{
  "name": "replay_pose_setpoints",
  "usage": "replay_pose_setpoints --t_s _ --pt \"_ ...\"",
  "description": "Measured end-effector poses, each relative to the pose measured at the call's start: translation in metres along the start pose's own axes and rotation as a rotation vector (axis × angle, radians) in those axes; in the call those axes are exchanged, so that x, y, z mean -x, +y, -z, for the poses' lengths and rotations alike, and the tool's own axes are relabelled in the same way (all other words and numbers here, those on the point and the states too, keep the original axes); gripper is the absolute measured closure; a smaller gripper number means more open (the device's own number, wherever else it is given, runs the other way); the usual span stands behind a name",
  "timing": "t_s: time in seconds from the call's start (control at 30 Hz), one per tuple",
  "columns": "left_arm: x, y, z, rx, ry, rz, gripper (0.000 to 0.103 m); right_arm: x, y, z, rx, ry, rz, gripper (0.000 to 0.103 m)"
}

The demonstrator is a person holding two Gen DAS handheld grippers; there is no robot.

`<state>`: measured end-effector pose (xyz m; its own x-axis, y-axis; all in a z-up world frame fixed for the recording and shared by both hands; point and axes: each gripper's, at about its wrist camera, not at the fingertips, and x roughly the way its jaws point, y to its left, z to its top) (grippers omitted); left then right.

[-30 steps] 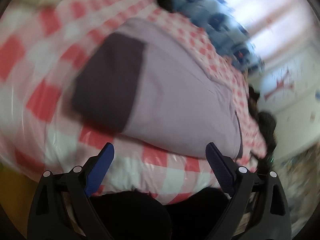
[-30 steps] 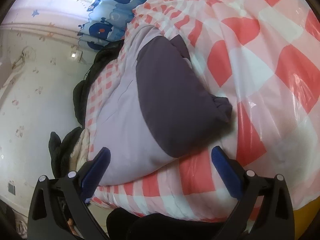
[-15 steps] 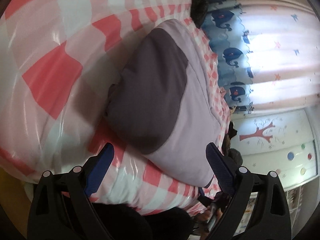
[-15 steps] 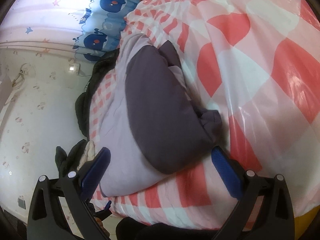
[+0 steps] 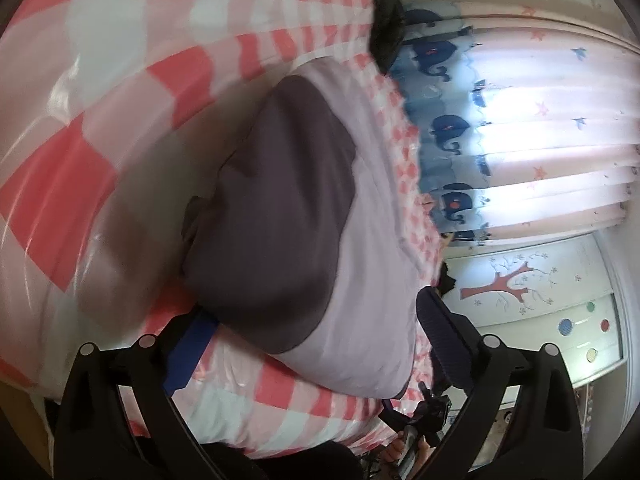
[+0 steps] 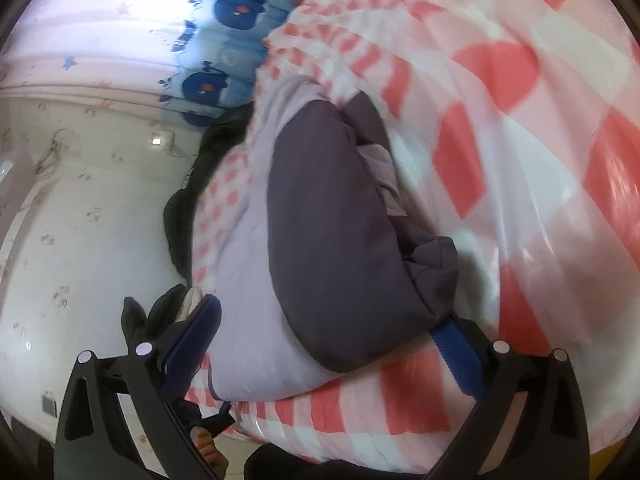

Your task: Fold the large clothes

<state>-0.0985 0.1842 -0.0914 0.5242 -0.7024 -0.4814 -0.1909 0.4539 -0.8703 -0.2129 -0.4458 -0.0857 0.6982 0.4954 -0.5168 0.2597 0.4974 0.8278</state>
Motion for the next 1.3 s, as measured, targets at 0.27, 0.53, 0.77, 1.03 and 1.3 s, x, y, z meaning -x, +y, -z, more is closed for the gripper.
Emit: replay_pose_setpoints --t_s 0.27,0.53,0.77,1.03,1.3 --pt "0.000 -0.022 0.002 -0.080 -0.012 -0.007 0.010 -0.003 0.008 -0.003 0.057 -0.040 -0.015 0.006" --pt "-0.016 -0.024 -0.003 -0.072 0.013 -0.044 0.008 -0.022 -0.014 -0.009 0.007 -0.012 0.014 0.007" --pt "-0.042 -0.022 -0.014 -0.087 0.071 -0.120 0.008 -0.029 -0.010 -0.014 0.020 0.009 -0.031 0.005" --pt "-0.051 -0.026 -0.010 -0.104 0.038 -0.124 0.008 -0.032 -0.022 -0.012 -0.007 -0.024 -0.043 0.006" --pt "-0.048 -0.024 -0.016 -0.106 0.038 -0.129 0.008 -0.030 0.019 -0.023 0.016 0.028 -0.083 0.005"
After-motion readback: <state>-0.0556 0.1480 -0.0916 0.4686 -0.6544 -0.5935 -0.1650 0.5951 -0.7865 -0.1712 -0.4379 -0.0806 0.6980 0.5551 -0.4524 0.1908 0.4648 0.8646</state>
